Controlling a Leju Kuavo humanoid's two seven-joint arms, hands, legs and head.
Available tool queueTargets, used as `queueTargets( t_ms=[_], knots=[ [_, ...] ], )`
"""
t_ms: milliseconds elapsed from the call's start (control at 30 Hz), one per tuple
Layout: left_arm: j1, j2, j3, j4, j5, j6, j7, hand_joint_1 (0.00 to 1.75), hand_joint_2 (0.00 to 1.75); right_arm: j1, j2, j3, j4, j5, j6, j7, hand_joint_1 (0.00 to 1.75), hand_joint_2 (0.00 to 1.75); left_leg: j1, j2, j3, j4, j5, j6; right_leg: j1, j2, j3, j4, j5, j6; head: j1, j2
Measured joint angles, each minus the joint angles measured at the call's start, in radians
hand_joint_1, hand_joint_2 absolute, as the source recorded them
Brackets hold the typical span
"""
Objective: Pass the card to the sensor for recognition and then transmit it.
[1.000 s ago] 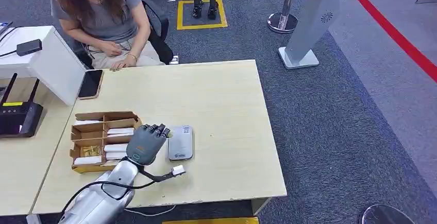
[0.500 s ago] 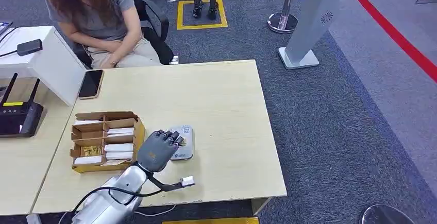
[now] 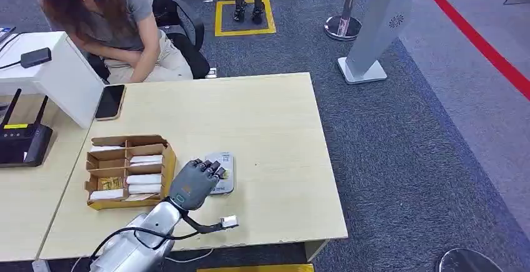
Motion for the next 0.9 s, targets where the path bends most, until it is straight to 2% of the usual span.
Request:
queueTargets(
  t_ms=[200, 367, 767, 900],
  knots=[
    [-0.023, -0.027, 0.0, 0.126, 0.037, -0.01, -0.019, 1.75, 1.75, -0.003, 0.0, 0.001, 0.0, -0.001, 0.0, -0.001, 0.0, 0.0, 0.0, 0.0, 0.0, 0.0, 0.0, 0.0, 0.0, 0.0, 0.0, 0.0, 0.0, 0.0, 0.0, 0.0],
    [-0.038, -0.037, 0.0, 0.173, 0.047, -0.019, -0.019, 1.75, 1.75, -0.006, 0.0, 0.001, 0.0, -0.001, 0.0, -0.002, 0.0, 0.0, 0.0, 0.0, 0.0, 0.0, 0.0, 0.0, 0.0, 0.0, 0.0, 0.0, 0.0, 0.0, 0.0, 0.0],
    [-0.052, -0.052, 0.0, 0.225, 0.063, -0.081, -0.025, 1.75, 1.75, -0.009, 0.0, 0.002, 0.0, -0.001, 0.0, -0.004, 0.0, 0.0, 0.0, 0.0, 0.0, 0.0, 0.0, 0.0, 0.0, 0.0, 0.0, 0.0, 0.0, 0.0, 0.0, 0.0],
    [-0.052, -0.053, 0.0, 0.229, 0.066, -0.057, -0.026, 1.75, 1.75, -0.01, 0.0, 0.002, 0.0, -0.001, 0.0, -0.004, 0.0, 0.0, 0.0, 0.0, 0.0, 0.0, 0.0, 0.0, 0.0, 0.0, 0.0, 0.0, 0.0, 0.0, 0.0, 0.0]
  ],
)
